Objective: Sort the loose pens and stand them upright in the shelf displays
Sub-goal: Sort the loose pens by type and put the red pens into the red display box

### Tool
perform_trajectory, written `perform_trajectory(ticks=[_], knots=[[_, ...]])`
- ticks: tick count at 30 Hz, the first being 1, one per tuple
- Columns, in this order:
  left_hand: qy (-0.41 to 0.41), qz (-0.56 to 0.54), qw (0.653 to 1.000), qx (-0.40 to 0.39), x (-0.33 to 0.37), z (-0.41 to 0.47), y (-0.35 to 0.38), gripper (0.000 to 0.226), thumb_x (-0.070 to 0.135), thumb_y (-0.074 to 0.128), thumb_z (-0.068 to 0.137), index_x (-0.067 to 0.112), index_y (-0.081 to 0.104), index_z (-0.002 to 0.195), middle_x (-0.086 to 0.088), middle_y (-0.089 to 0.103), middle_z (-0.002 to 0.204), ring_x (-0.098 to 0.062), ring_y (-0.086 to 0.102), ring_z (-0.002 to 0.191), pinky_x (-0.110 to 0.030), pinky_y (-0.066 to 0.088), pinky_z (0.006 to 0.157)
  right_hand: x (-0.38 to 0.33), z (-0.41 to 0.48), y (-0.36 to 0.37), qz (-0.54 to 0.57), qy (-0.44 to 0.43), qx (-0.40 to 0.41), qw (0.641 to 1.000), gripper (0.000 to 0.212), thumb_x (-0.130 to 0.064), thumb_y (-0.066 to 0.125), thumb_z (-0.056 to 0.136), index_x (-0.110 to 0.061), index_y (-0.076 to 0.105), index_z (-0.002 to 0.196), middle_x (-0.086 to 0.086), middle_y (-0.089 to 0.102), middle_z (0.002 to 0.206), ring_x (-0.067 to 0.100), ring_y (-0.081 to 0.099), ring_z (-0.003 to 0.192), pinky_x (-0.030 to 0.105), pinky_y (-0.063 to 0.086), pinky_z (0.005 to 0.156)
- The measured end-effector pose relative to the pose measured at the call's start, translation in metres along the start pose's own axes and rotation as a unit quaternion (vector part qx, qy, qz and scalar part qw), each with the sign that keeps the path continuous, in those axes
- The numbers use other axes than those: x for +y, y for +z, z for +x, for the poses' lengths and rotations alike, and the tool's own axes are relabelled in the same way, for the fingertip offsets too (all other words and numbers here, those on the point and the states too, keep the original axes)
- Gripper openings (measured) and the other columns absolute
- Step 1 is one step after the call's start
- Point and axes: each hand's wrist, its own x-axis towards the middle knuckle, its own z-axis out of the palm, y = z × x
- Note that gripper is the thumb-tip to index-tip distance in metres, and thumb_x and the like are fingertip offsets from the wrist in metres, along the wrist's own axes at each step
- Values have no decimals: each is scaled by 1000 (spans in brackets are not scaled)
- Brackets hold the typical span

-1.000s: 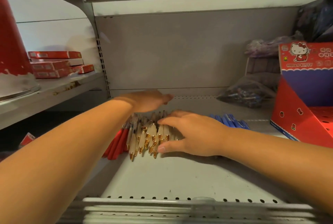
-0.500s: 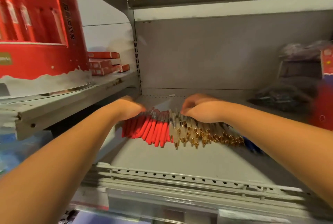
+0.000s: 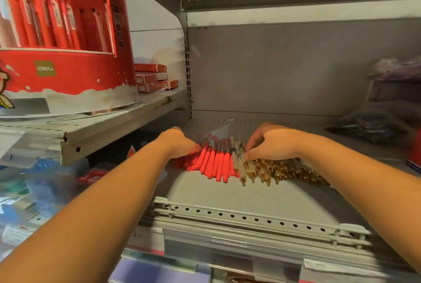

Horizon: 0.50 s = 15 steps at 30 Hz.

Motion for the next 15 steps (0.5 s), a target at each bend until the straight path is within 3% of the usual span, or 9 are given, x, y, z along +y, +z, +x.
perform_trajectory(ticks=[4,8,12,15], knots=[[-19,-23,1000,11,-5,2,0,61,49,72,79,7,53,119,-9,62,105,-27,60,95,-35,51,81,-9,7,-3,-11,8,27,1000,24,-41,62,91,-22,75,93,3,73,85,15,66,73,29,54,67],[-30,-23,999,21,-5,2,-1,63,48,72,80,9,49,123,-6,57,99,-24,57,91,-34,49,78,-32,20,-6,3,3,46,999,26,-40,60,92,-17,73,94,9,71,94,21,65,82,31,53,71],[-29,-15,999,11,-1,2,0,61,54,75,76,12,47,112,0,53,84,-15,52,71,-28,41,56,-56,32,-4,14,2,50,999,31,-40,63,89,-11,74,93,13,71,94,27,67,86,32,51,66],[-23,9,1000,-10,3,3,-5,56,53,76,75,13,48,102,1,55,77,-16,54,66,-27,39,52,-75,40,3,-7,24,45,999,31,-39,68,85,-10,72,95,8,69,87,23,66,78,31,54,64]])
